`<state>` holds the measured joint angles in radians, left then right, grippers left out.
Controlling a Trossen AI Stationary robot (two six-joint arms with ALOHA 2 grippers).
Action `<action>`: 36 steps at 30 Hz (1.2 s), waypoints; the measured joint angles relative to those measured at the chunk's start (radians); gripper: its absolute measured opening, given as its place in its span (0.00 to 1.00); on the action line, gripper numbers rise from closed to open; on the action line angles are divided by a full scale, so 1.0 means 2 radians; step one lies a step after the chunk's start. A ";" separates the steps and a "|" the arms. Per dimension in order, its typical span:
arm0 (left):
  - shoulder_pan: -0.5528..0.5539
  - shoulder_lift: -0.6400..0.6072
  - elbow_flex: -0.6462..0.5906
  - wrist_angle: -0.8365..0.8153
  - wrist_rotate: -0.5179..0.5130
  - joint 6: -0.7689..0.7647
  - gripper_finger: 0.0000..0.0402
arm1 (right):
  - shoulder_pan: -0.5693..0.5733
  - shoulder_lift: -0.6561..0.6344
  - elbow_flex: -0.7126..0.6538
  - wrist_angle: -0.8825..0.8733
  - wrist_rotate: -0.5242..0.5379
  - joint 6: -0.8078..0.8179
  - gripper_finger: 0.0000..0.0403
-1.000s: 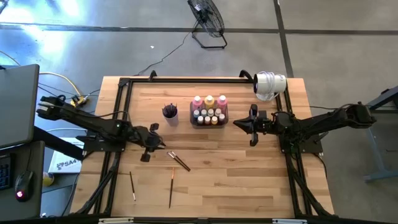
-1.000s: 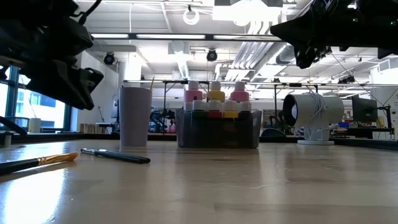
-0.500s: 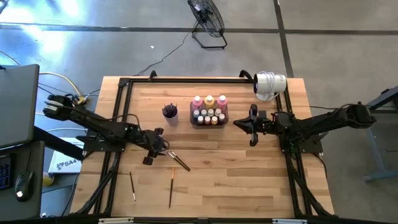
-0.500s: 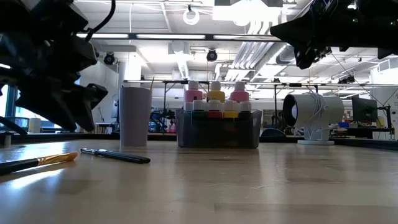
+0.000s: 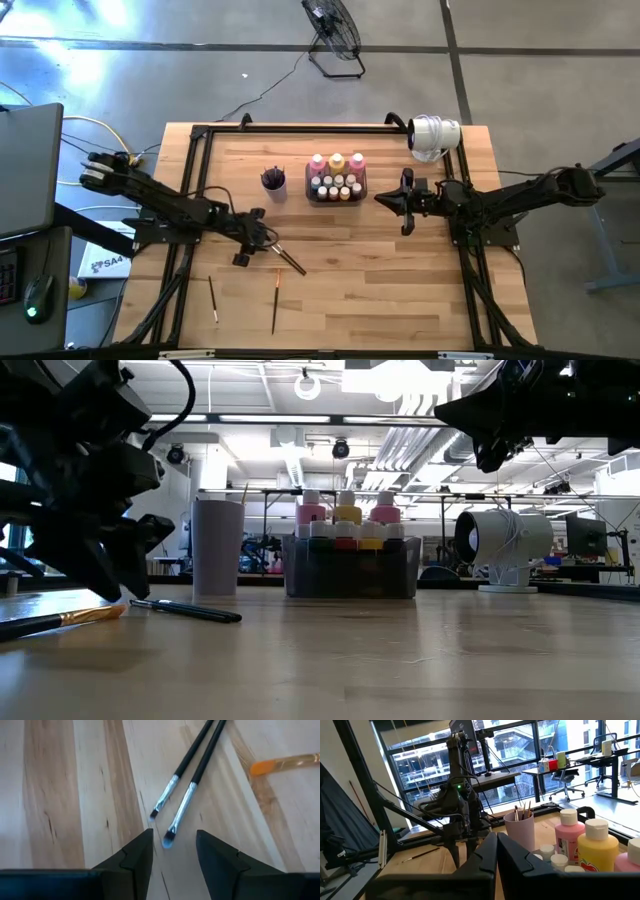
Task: Pick & Place Paint Supplies
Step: Put the silver paint brush into the purple cup
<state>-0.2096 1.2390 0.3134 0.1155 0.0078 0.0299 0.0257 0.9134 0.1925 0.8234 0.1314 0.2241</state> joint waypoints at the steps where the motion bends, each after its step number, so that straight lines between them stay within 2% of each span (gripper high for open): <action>1: 0.000 0.005 0.000 0.006 0.000 0.000 0.37 | 0.000 0.000 0.000 0.000 0.000 0.000 0.01; 8: 0.000 0.033 0.001 0.014 -0.008 -0.004 0.37 | 0.000 0.000 0.000 0.000 0.000 0.000 0.01; 17: 0.000 0.036 0.001 0.024 -0.011 -0.007 0.36 | 0.000 0.000 0.000 0.000 0.000 0.000 0.01; 31: 0.000 0.036 0.001 0.014 0.009 -0.018 0.08 | 0.000 0.000 0.000 0.000 0.000 0.000 0.01; 36: 0.000 0.036 0.001 0.005 0.016 -0.032 0.01 | 0.000 0.000 0.000 0.000 0.000 0.000 0.01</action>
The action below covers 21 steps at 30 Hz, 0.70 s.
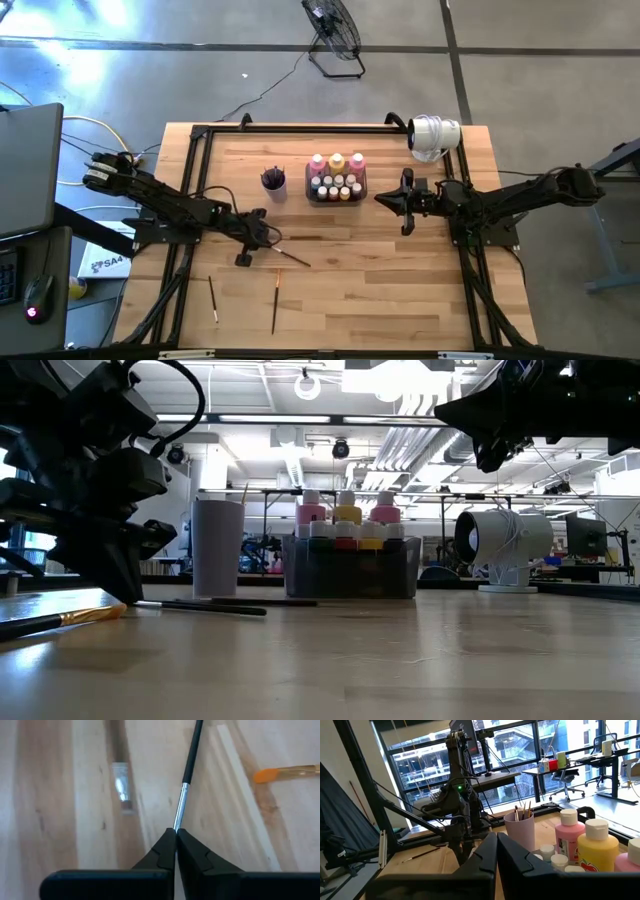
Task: Pick & Place Paint Supplies
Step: Put the silver paint brush into the purple cup
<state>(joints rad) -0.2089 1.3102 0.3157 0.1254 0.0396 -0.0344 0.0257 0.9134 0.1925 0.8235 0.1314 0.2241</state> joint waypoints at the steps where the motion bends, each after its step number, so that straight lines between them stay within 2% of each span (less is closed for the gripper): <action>1: 0.000 0.000 0.000 0.000 0.006 0.000 0.01 | 0.000 0.000 0.000 0.000 0.000 0.000 0.01; 8: 0.000 0.000 0.000 -0.001 0.052 0.000 0.00 | 0.000 0.000 0.000 0.000 0.000 0.000 0.01; 15: 0.000 0.001 0.011 -0.006 0.056 -0.012 0.00 | 0.000 0.000 0.000 0.000 -0.003 0.000 0.01; 21: 0.000 0.002 0.072 -0.098 0.047 -0.006 0.00 | 0.000 0.000 0.000 0.000 -0.003 0.000 0.01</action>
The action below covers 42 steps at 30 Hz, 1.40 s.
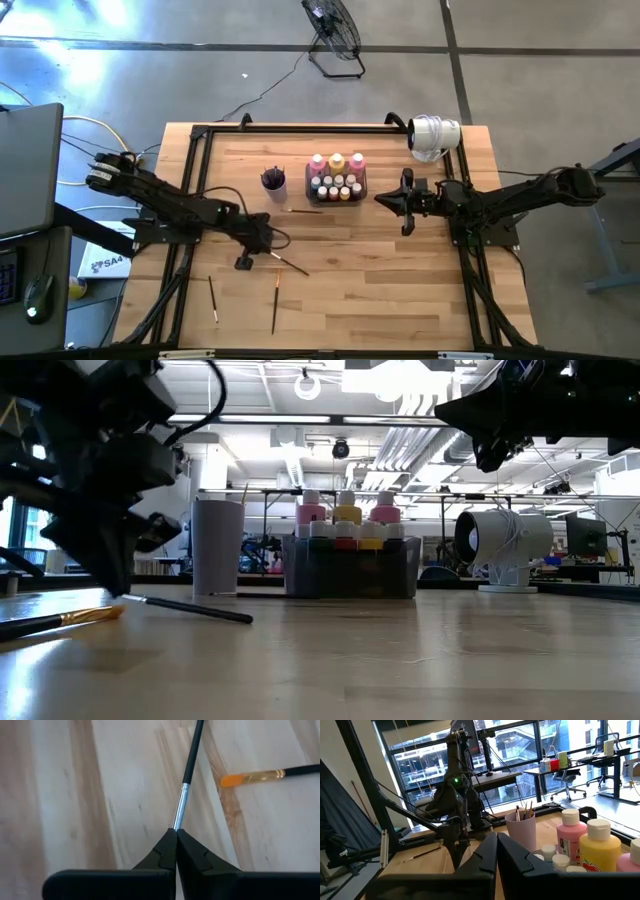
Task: Pick & Place Paint Supplies
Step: Put the silver paint brush into the purple cup
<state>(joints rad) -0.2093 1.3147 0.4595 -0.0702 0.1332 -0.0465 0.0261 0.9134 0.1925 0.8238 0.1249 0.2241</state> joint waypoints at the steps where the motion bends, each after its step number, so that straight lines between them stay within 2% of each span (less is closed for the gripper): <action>1: 0.000 0.000 0.015 -0.024 -0.008 0.006 0.00 | 0.000 0.000 0.000 0.000 -0.001 0.000 0.01; 5: 0.000 -0.001 0.063 -0.112 -0.035 0.016 0.00 | 0.000 0.000 0.000 -0.002 -0.014 0.000 0.01; 13: 0.000 -0.001 0.129 -0.201 -0.038 0.034 0.00 | 0.000 0.000 0.000 -0.003 -0.029 0.016 0.01; 17: 0.000 -0.008 0.142 -0.266 -0.038 0.032 0.00 | 0.000 0.000 0.000 -0.012 -0.055 0.021 0.01; 21: 0.000 -0.018 0.139 -0.286 -0.044 0.025 0.00 | 0.000 0.000 0.000 -0.021 -0.076 0.021 0.01; 26: 0.000 -0.043 0.139 -0.301 -0.052 0.033 0.00 | 0.000 0.001 0.000 -0.022 -0.063 0.030 0.01; 32: 0.000 -0.076 0.139 -0.296 -0.097 0.034 0.00 | 0.000 0.001 0.000 -0.030 -0.041 0.034 0.01; 38: 0.000 -0.092 0.139 -0.289 -0.140 0.029 0.00 | 0.000 0.005 0.000 -0.032 -0.043 0.045 0.01; 42: 0.000 -0.095 0.139 -0.291 -0.141 0.033 0.00 | 0.004 0.015 0.000 -0.026 -0.051 0.047 0.01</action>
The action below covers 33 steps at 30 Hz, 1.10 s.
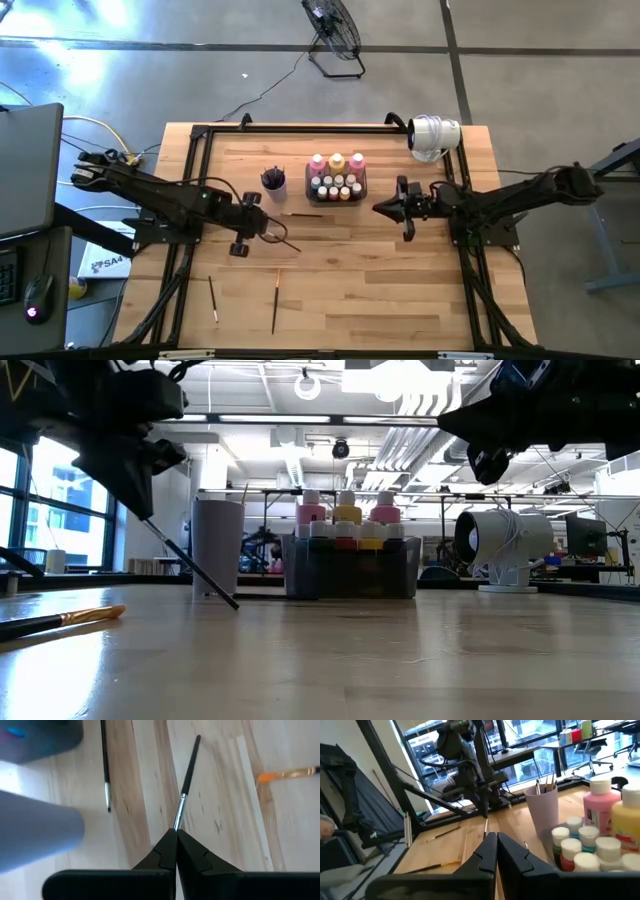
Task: Pick & Place Paint Supplies
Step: Put the silver paint brush into the purple cup
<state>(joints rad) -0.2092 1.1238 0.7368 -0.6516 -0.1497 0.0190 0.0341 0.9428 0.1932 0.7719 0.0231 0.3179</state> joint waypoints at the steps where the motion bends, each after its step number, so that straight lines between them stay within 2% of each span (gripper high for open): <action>1: 0.000 0.001 0.000 0.003 0.000 0.000 0.00 | 0.003 0.004 0.000 0.001 0.002 0.000 0.01; 6: 0.000 0.000 0.000 -0.001 0.000 0.000 0.00 | 0.026 0.056 0.049 -0.003 0.014 -0.017 0.01; 15: 0.000 0.001 0.000 0.009 -0.001 0.000 0.00 | 0.043 0.221 0.186 -0.033 0.009 -0.095 0.01; 21: 0.000 0.001 0.000 0.021 -0.001 0.000 0.00 | 0.029 0.313 0.228 -0.031 -0.050 -0.094 0.01; 26: 0.000 0.001 0.000 0.046 0.004 0.001 0.00 | 0.029 0.378 0.257 -0.003 -0.052 -0.090 0.01; 33: 0.000 0.001 0.000 0.052 0.005 0.001 0.00 | 0.023 0.414 0.292 0.000 -0.054 -0.055 0.04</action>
<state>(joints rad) -0.2096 1.1249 0.7376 -0.5474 -0.1406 0.0219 0.0795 1.7717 0.7778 0.7713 -0.0839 0.2070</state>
